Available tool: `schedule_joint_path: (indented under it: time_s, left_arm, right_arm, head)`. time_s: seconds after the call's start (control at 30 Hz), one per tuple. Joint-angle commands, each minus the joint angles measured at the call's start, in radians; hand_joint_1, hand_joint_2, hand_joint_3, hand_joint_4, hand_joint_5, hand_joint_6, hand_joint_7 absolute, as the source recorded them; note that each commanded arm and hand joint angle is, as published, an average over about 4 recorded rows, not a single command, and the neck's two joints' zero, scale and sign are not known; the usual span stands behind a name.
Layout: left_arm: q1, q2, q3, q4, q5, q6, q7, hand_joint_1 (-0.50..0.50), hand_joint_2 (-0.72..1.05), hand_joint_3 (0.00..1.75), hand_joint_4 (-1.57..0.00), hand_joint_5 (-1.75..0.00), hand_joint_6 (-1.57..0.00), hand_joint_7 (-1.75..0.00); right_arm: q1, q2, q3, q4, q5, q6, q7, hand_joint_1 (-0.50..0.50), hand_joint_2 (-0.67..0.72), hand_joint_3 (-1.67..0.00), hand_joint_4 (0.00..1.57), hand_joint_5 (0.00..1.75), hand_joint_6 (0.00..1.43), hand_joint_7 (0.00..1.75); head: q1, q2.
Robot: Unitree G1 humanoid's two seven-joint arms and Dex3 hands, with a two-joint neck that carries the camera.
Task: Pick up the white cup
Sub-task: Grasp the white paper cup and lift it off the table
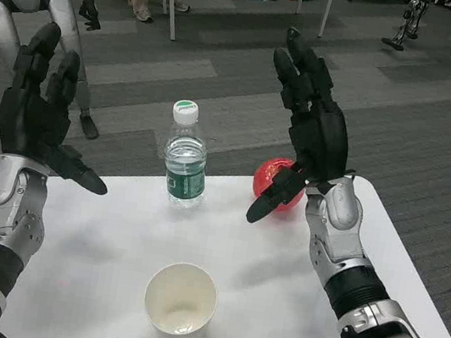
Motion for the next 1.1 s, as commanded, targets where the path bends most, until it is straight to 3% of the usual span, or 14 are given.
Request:
schedule_joint_path:
  time_s: [0.03,0.1,0.3,0.67,0.8,0.93,1.1]
  left_arm:
    - [0.070,-0.003,0.018,-0.232,-0.003,-0.022,0.040,-0.39,-0.67,0.09,0.00,-0.21,0.00,-0.40]
    - [0.069,-0.003,0.018,-0.231,-0.003,-0.022,0.040,-0.39,-0.64,0.09,0.00,-0.21,0.00,-0.37]
    - [0.068,-0.002,0.017,-0.231,-0.004,-0.021,0.040,-0.39,-0.66,0.09,0.00,-0.21,0.00,-0.37]
    - [0.068,-0.002,0.015,-0.232,-0.003,-0.021,0.040,-0.39,-0.68,0.09,0.00,-0.21,0.00,-0.42]
    - [0.068,-0.002,0.015,-0.232,-0.004,-0.021,0.040,-0.39,-0.64,0.09,0.00,-0.21,0.00,-0.35]
    - [0.071,-0.003,0.016,-0.230,-0.004,-0.020,0.040,-0.39,-0.64,0.09,0.00,-0.21,0.00,-0.37]
    - [0.073,-0.001,0.019,-0.225,-0.006,-0.016,0.040,-0.39,-0.64,0.09,0.00,-0.21,0.00,-0.40]
  right_arm:
    - [-0.119,-0.007,0.132,0.131,-0.064,-0.160,-0.199,-0.46,0.66,-0.05,0.03,0.29,0.00,0.14]
    - [-0.119,-0.007,0.132,0.132,-0.064,-0.161,-0.199,-0.46,0.66,-0.02,0.03,0.29,0.00,0.14]
    - [-0.119,-0.006,0.132,0.133,-0.064,-0.161,-0.199,-0.46,0.66,0.00,0.03,0.29,0.00,0.14]
    - [-0.118,-0.006,0.133,0.131,-0.064,-0.161,-0.199,-0.46,0.66,-0.04,0.03,0.29,0.00,0.14]
    - [-0.116,-0.011,0.138,0.132,-0.064,-0.161,-0.199,-0.46,0.66,0.00,0.03,0.29,0.00,0.14]
    - [-0.111,-0.055,0.176,0.137,-0.060,-0.152,-0.199,-0.46,0.66,0.00,0.03,0.29,0.00,0.16]
    - [-0.104,-0.157,0.262,0.135,-0.040,-0.121,-0.200,-0.46,0.66,0.00,0.03,0.29,0.00,0.17]
  head:
    - [0.087,-0.059]
    - [0.052,-0.037]
    - [0.052,-0.036]
    - [0.051,-0.048]
    - [0.051,-0.069]
    - [0.062,-0.117]
    - [0.091,-0.170]
